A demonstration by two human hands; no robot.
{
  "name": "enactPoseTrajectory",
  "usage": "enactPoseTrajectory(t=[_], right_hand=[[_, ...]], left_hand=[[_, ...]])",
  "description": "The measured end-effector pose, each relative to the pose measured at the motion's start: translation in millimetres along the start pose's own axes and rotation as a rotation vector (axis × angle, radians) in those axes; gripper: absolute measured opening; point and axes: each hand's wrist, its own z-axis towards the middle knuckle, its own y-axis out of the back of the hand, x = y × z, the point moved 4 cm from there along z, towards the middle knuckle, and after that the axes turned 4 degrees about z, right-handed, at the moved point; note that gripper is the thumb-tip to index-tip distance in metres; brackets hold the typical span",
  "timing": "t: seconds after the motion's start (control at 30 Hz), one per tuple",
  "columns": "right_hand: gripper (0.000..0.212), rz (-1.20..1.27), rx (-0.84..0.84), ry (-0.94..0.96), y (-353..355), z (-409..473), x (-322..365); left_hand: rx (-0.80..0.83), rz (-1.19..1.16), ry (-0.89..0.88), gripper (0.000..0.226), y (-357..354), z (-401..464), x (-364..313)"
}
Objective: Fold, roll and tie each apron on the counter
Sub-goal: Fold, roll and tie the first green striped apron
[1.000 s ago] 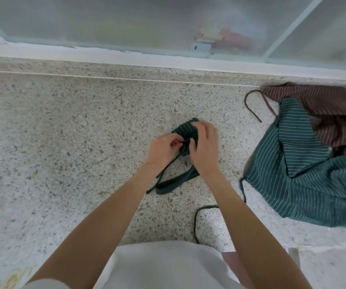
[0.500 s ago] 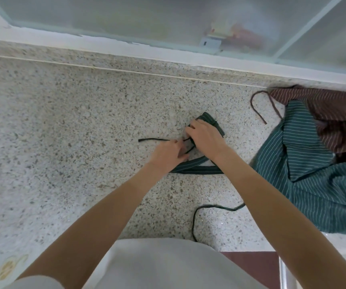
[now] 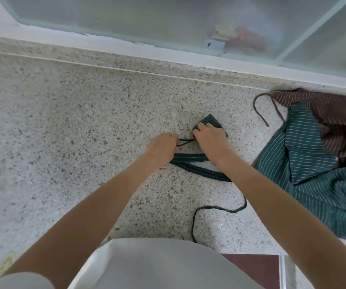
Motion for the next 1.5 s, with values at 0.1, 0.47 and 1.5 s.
enactPoseTrajectory(t=[0.1,0.47,1.5], right_hand=[[0.016,0.053,-0.133,-0.002,6.2,0.0,6.3],[0.006,0.703,-0.221,0.164,4.6,3.5,41.9],[0.025,0.71,-0.47,0.085,15.6,-32.6,74.1]], left_hand=[[-0.064,0.025,-0.082,0.022,6.8,-8.1,-9.1],[-0.365,-0.337,0.102,0.012,23.5,-39.7,14.0],[-0.38,-0.437,0.044,0.023,31.1,-62.8,17.6]])
